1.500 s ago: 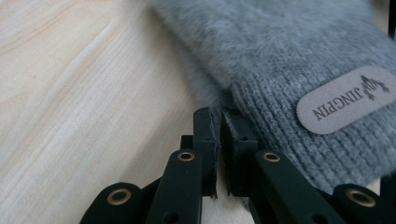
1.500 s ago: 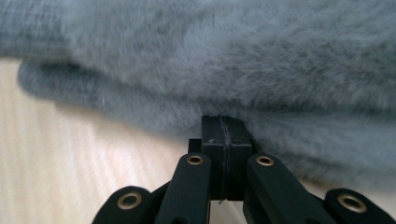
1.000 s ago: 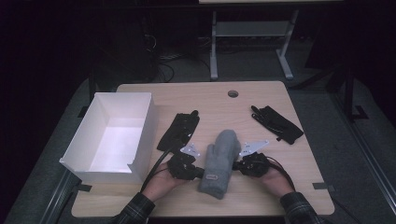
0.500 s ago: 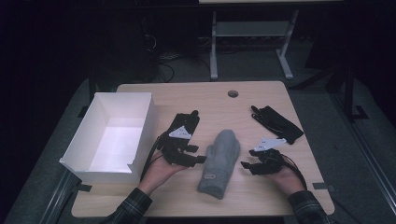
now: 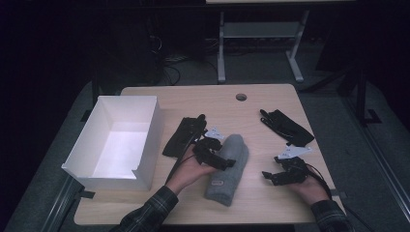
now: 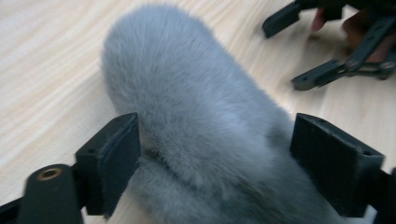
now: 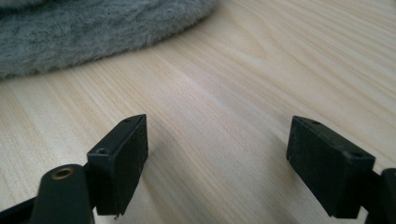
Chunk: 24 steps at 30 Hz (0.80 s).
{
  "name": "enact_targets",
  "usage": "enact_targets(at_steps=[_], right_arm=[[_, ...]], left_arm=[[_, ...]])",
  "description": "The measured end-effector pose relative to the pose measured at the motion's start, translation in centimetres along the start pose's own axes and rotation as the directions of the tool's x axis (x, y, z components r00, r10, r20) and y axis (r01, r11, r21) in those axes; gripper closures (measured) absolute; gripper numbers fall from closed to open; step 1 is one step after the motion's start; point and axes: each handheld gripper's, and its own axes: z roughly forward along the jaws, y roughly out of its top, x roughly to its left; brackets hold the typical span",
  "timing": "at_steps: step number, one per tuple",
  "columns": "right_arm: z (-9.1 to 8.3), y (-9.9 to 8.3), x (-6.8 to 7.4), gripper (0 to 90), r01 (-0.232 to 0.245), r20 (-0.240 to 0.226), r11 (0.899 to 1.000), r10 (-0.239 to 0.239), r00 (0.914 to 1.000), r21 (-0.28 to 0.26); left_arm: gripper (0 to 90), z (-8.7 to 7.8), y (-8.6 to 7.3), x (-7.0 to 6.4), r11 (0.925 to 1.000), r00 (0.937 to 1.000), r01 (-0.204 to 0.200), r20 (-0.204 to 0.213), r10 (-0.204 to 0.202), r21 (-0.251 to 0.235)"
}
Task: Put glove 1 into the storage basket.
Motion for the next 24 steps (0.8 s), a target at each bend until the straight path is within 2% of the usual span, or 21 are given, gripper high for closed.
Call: enact_targets(at_steps=[1,4,5,7,11,12,15,19,21,24], right_arm=[[0.0,0.0,0.0,20.2,0.000,0.000,1.000,0.000,1.0000,0.000],[0.2,0.1,0.1,19.4,0.011,-0.001,1.000,-0.011,0.9999,-0.006],[0.2,0.1,0.1,19.4,0.013,-0.002,1.000,-0.013,0.9999,-0.008],[0.2,0.0,0.1,19.4,0.014,-0.001,1.000,-0.014,0.9999,-0.009],[0.3,0.0,0.0,19.4,0.020,-0.003,1.000,-0.020,0.9998,-0.016],[0.3,0.0,0.0,19.4,0.019,-0.003,1.000,-0.020,0.9998,-0.016],[0.3,0.0,0.0,19.4,0.020,-0.003,1.000,-0.020,0.9998,-0.018],[0.3,0.0,0.0,19.4,0.018,-0.002,1.000,-0.018,0.9998,-0.021],[0.3,0.0,0.0,19.4,0.018,-0.001,1.000,-0.018,0.9998,-0.021],[0.3,-0.1,0.0,19.4,0.017,-0.001,1.000,-0.017,0.9998,-0.023]], left_arm=[[14.8,0.0,0.0,0.0,1.0000,1.0000,0.000,0.000,0.000,0.000],[14.2,1.4,-0.1,-0.2,0.9990,0.9999,-0.012,-0.012,0.012,0.042],[13.2,2.2,-0.2,-0.3,0.9971,0.9997,-0.020,-0.014,0.021,0.073],[12.8,2.7,-0.3,-0.4,0.9956,0.9997,-0.022,-0.004,0.023,0.091],[12.6,3.2,-0.4,-0.4,0.9923,0.9987,-0.050,-0.006,0.051,0.113],[12.6,3.3,-0.4,-0.4,0.9916,0.9984,-0.056,-0.003,0.056,0.117],[12.8,3.7,-0.5,-0.4,0.9937,0.9993,-0.036,0.002,0.036,0.106],[12.9,3.8,-0.6,-0.3,0.9931,0.9992,-0.040,-0.003,0.041,0.111],[12.9,3.7,-0.6,-0.2,0.9906,0.9980,-0.059,-0.016,0.062,0.123],[12.8,3.7,-0.8,-0.3,0.9938,0.9982,-0.049,-0.028,0.052,0.099]])
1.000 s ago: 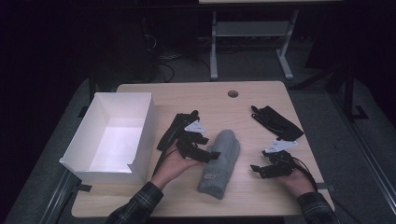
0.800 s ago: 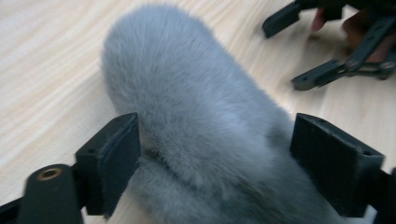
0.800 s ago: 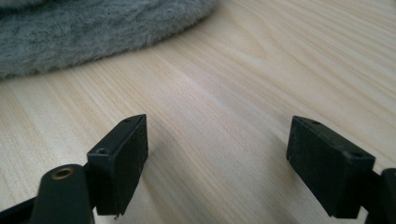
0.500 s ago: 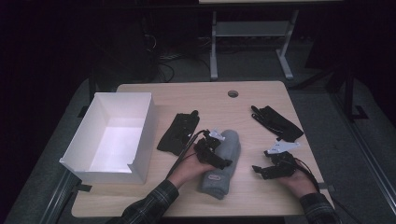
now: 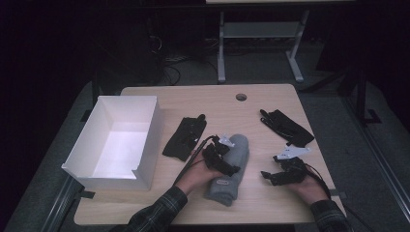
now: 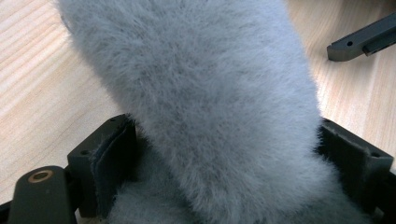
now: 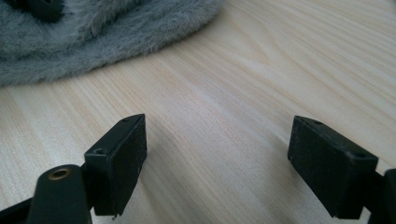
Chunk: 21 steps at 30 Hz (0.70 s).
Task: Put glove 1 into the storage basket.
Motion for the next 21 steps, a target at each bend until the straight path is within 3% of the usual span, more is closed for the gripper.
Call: enact_targets(at_steps=[2,3,4,6,7,8,9,12,15,19,21], right_arm=[[0.0,0.0,0.0,19.4,0.000,0.000,1.000,0.000,1.0000,-0.001],[0.0,0.0,0.0,19.4,0.000,0.000,1.000,0.000,1.0000,-0.002],[0.0,0.0,0.0,19.4,-0.001,0.000,1.000,0.001,1.0000,-0.003],[0.0,0.0,0.0,19.4,-0.003,0.001,1.000,0.003,1.0000,-0.005],[0.0,0.0,0.0,19.4,-0.004,0.001,1.000,0.004,1.0000,-0.005],[0.0,0.0,0.0,19.4,-0.004,0.002,1.000,0.004,1.0000,-0.006],[0.0,0.0,0.0,19.4,-0.004,0.003,1.000,0.004,1.0000,-0.007],[0.0,-0.1,0.1,19.5,-0.006,0.003,1.000,0.006,1.0000,-0.008],[0.1,-0.1,0.1,19.4,-0.008,0.003,1.000,0.008,1.0000,-0.013],[0.2,-0.3,0.0,19.1,-0.005,0.001,0.999,0.005,1.0000,-0.032],[0.2,-0.3,0.0,19.1,-0.006,0.001,0.999,0.006,1.0000,-0.032]], left_arm=[[12.9,-0.1,0.0,0.2,0.9998,0.9998,-0.018,0.007,0.018,0.012],[13.8,0.0,0.0,0.1,1.0000,0.9999,-0.007,0.014,0.007,-0.005],[18.2,-0.2,0.0,0.2,0.9994,0.9989,-0.034,0.031,0.034,0.003],[29.8,-0.2,-0.1,0.0,0.9992,0.9978,-0.039,0.052,0.040,-0.012],[35.9,-0.2,-0.1,-0.1,0.9993,0.9976,-0.029,0.062,0.031,-0.024],[47.2,-0.2,-0.3,0.1,0.9993,0.9952,-0.012,0.097,0.016,-0.037],[50.7,-0.2,-0.3,0.1,0.9993,0.9952,-0.012,0.097,0.016,-0.037],[58.9,-0.2,-0.5,0.9,0.9987,0.9866,0.034,0.161,-0.028,-0.037],[69.1,-0.3,-0.8,1.7,0.9958,0.9733,0.084,0.217,-0.075,-0.036],[72.2,-0.5,-0.6,1.6,0.9967,0.9747,0.076,0.213,-0.068,-0.029],[74.0,-0.8,-0.4,1.3,0.9977,0.9799,0.064,0.190,-0.059,-0.021]])
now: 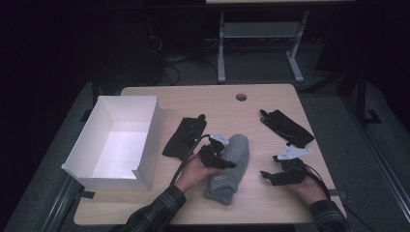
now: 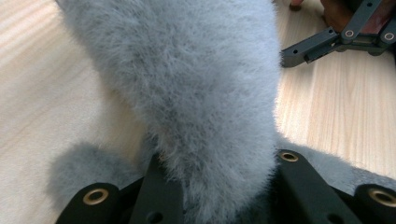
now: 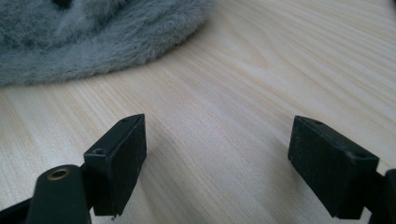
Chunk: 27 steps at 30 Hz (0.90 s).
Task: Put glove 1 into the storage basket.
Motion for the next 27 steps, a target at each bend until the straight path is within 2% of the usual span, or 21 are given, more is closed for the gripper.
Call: enact_targets(at_steps=[1,4,9,13,15,16,22,27], right_arm=[[0.0,0.0,0.0,19.1,0.000,0.000,1.000,0.000,1.0000,0.000],[0.0,0.0,0.0,19.0,-0.002,0.000,1.000,0.002,1.0000,0.001],[0.0,0.0,0.0,19.0,-0.003,0.000,1.000,0.003,1.0000,0.001],[0.0,0.0,0.0,19.0,-0.003,0.000,1.000,0.003,1.0000,0.000],[0.0,0.0,0.0,19.1,-0.003,0.002,1.000,0.003,1.0000,0.001],[0.0,0.0,0.0,19.1,-0.003,0.002,1.000,0.003,1.0000,0.001],[0.0,0.0,0.0,19.1,-0.007,0.006,1.000,0.007,1.0000,-0.001],[0.0,0.0,0.0,19.1,-0.006,0.007,1.000,0.006,1.0000,0.000]], left_arm=[[74.6,0.0,0.0,0.0,1.0000,1.0000,0.000,0.000,0.000,0.000],[75.4,-0.5,0.3,-0.5,0.9994,0.9992,-0.036,-0.019,0.036,0.001],[75.9,-1.7,0.6,-1.1,0.9983,0.9981,-0.058,-0.020,0.058,-0.007],[76.4,-3.0,1.0,-1.4,0.9966,0.9971,-0.074,-0.016,0.074,-0.036],[76.5,-4.2,1.3,-1.8,0.9940,0.9964,-0.084,-0.022,0.082,-0.071],[76.5,-4.2,1.3,-1.8,0.9940,0.9964,-0.084,-0.022,0.082,-0.071],[76.4,-7.6,2.5,-2.5,0.9868,0.9932,-0.111,-0.048,0.106,-0.118],[76.4,-10.6,3.7,-2.8,0.9852,0.9920,-0.098,-0.093,0.085,-0.141]])
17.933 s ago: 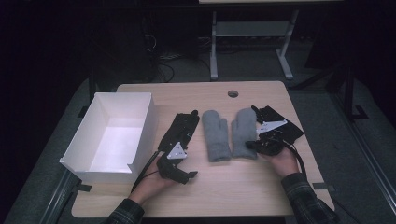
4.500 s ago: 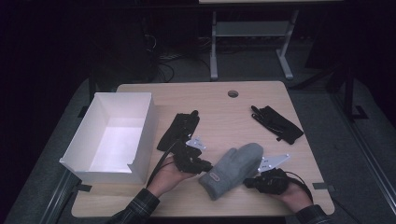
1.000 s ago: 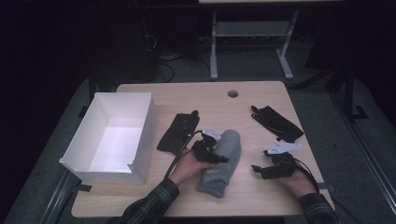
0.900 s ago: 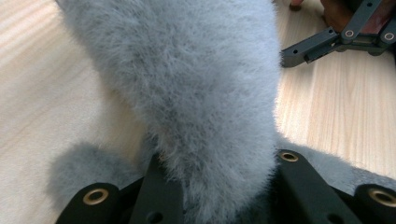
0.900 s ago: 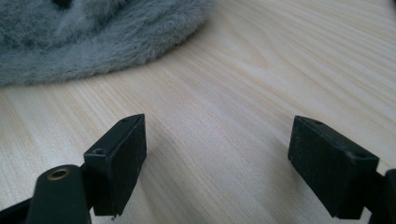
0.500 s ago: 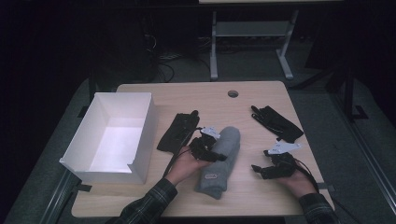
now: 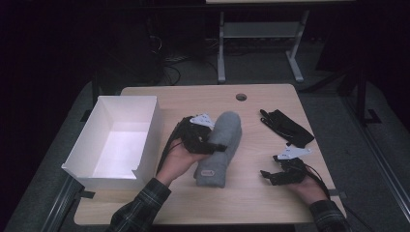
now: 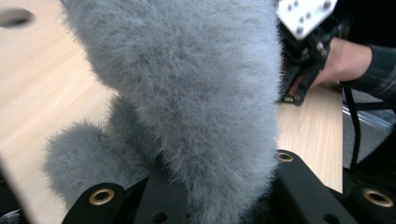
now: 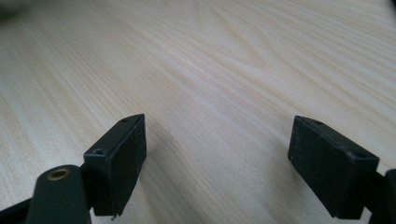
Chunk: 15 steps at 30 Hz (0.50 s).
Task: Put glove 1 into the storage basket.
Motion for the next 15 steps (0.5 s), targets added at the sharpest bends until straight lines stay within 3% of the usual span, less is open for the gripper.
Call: enact_targets(at_steps=[6,12,14,15], right_arm=[[0.0,0.0,0.0,19.1,0.000,0.000,1.000,0.000,1.0000,0.000],[0.0,0.0,0.0,19.1,0.000,0.000,1.000,0.000,1.0000,-0.002],[0.0,0.0,0.0,19.1,0.000,0.000,1.000,0.000,1.0000,-0.002],[0.0,0.0,0.0,19.1,0.000,0.000,1.000,0.000,1.0000,-0.002]], left_arm=[[76.4,-4.0,1.8,0.6,0.9994,0.9991,0.004,-0.042,-0.006,-0.035],[76.4,-8.5,3.4,1.5,0.9975,0.9945,0.014,-0.102,-0.021,-0.070],[76.4,-10.7,4.3,2.1,0.9975,0.9914,0.015,-0.128,-0.024,-0.069],[76.4,-10.7,4.3,2.1,0.9975,0.9914,0.015,-0.128,-0.024,-0.069]])
